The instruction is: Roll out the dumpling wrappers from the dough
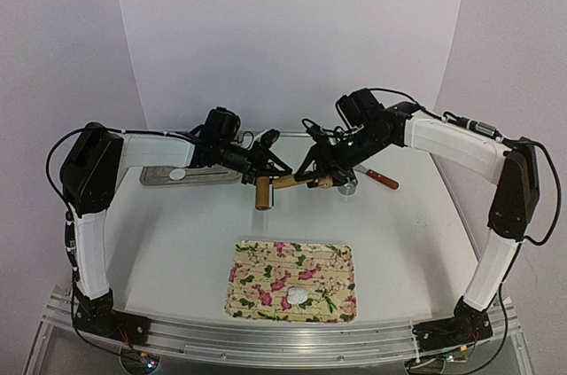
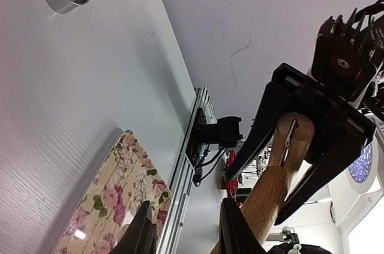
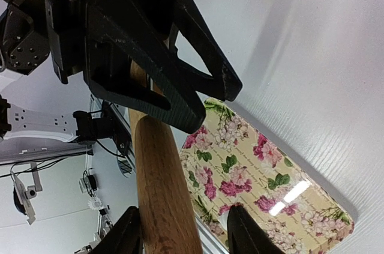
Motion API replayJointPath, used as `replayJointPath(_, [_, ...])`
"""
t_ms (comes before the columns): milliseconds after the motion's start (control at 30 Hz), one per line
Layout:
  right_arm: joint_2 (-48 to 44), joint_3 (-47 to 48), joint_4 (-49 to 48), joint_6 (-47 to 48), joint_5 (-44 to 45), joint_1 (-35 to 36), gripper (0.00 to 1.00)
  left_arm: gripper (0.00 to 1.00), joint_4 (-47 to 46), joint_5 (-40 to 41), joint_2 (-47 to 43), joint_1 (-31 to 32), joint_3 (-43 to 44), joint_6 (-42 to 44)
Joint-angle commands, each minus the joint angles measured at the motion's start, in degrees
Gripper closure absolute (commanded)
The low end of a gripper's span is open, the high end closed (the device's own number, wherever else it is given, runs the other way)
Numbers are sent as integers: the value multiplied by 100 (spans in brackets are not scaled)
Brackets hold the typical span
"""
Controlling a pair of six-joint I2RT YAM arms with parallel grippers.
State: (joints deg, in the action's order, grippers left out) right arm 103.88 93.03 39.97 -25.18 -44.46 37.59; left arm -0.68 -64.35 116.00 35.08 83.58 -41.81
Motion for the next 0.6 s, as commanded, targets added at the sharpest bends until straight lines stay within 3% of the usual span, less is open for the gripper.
replayJointPath(0, [49, 327, -508, -60, -146, 91, 65, 100, 325, 341, -236, 95, 175, 82])
replayJointPath(167, [63, 284, -510, -155, 1, 66, 98, 100, 315, 387, -310, 95, 147, 159])
replayJointPath(300, [-23, 239, -517, -201, 174, 64, 100, 97, 358, 576, -386, 95, 78, 217])
replayJointPath(367, [-144, 155, -525, -232, 378, 60, 100, 82, 351, 707, -452, 95, 42, 245])
replayJointPath(500, [-489, -66, -511, -341, 894, 17, 100, 37, 368, 1203, -708, 95, 10, 333])
replayJointPath(567, [-712, -232, -496, -443, 1153, -15, 100, 24, 391, 1670, -914, 95, -28, 394])
